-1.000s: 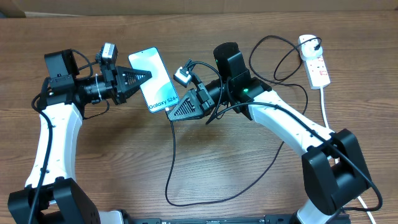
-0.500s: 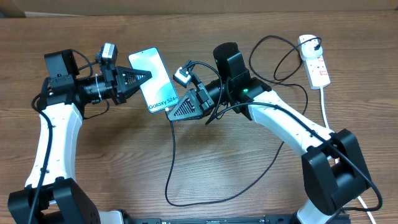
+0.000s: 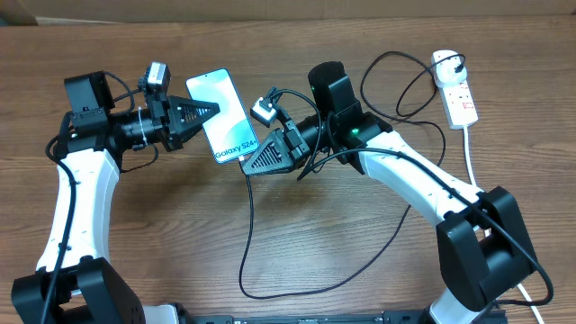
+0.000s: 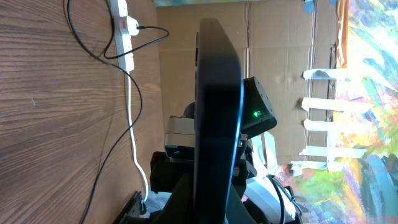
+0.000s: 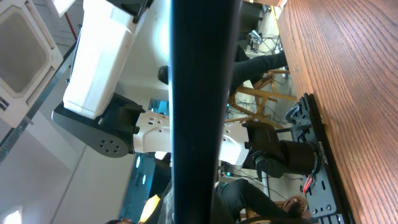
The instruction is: Plug charger to phone and switch on socket
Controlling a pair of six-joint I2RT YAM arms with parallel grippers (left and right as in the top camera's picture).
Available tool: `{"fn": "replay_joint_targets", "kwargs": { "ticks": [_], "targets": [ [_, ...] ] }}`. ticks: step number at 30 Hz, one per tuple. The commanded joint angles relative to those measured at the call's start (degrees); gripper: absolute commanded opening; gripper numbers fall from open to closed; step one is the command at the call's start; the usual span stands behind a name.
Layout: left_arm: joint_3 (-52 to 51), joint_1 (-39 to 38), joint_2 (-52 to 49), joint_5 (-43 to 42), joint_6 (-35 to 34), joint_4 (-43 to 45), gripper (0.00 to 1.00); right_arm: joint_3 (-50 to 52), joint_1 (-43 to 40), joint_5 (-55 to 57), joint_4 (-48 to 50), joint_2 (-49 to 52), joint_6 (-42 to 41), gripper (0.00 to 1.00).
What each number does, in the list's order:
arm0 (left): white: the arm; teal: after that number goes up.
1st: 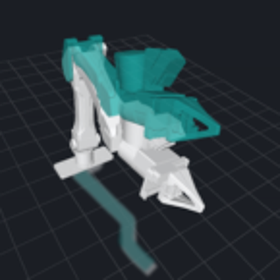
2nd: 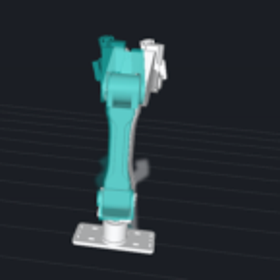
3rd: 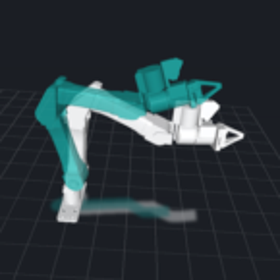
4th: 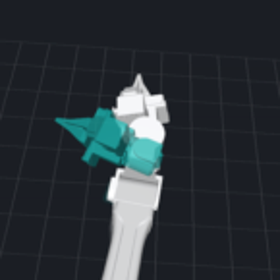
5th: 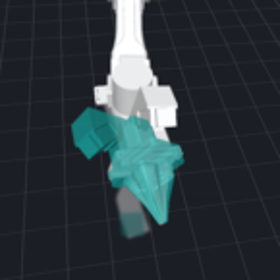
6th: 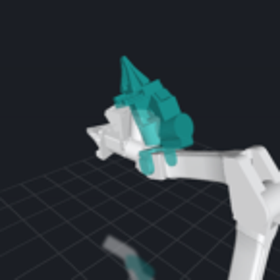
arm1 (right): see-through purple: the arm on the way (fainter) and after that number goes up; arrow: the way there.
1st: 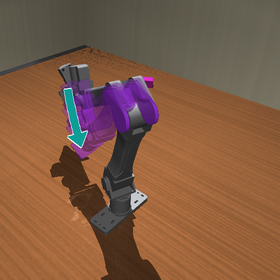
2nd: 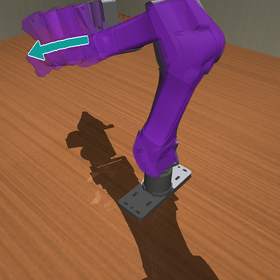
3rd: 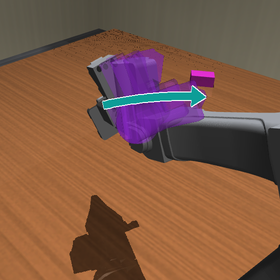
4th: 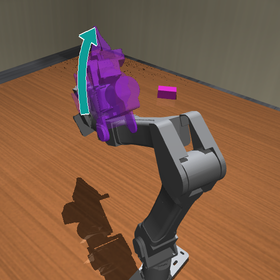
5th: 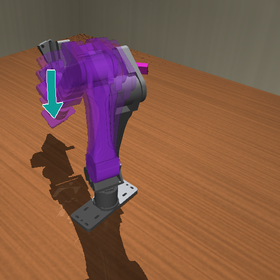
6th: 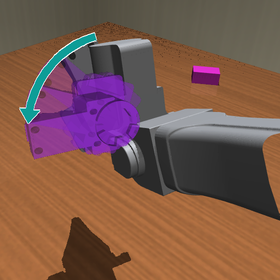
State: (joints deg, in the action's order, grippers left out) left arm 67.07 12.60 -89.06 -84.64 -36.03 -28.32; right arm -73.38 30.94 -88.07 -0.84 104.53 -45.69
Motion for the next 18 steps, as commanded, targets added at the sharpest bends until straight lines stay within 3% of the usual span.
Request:
{"fn": "replay_joint_targets", "kwargs": {
  "ticks": [1, 18],
  "targets": [
    [0.6, -1.1, 0.3, -4.7, -0.4, -0.1, 0.04, -0.5, 0.6, 0.1, 0.4, -0.3, -0.6, 0.04],
    [0.6, -1.1, 0.3, -4.8, -0.4, -0.2, 0.04, -0.5, 1.2, 1.2, 0.6, -0.3, -0.8, 0.04]
  ]
}}
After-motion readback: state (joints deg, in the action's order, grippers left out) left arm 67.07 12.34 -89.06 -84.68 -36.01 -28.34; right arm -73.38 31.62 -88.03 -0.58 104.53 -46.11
